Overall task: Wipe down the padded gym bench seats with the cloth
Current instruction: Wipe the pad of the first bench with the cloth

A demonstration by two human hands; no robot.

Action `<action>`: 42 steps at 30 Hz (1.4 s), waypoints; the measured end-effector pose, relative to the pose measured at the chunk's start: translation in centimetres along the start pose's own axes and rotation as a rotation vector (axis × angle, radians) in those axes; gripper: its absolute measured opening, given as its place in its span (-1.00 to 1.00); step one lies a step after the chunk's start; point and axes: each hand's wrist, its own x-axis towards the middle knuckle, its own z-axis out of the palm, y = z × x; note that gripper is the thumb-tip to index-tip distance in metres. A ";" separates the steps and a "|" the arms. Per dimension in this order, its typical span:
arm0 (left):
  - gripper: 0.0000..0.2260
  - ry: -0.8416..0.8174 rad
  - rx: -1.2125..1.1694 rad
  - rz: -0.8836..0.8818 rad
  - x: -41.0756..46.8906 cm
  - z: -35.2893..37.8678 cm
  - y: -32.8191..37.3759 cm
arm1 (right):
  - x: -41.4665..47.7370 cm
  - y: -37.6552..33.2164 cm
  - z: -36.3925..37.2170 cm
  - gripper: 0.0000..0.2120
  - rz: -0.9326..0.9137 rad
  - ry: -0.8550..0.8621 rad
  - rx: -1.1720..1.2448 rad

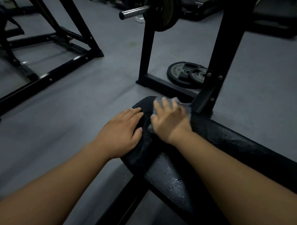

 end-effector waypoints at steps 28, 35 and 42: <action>-0.51 -0.046 -0.205 -0.088 -1.6 -0.7 -3.4 | -1.8 -0.8 0.7 -0.17 -0.173 0.077 0.015; -0.46 -0.048 -0.237 -0.066 -2.2 -0.9 -5.0 | -8.1 -5.4 2.2 -0.39 -0.426 0.068 0.046; -0.35 -0.043 -0.076 -0.016 -3.9 -0.2 -3.8 | -6.1 -6.1 1.8 -0.32 -0.193 0.108 0.067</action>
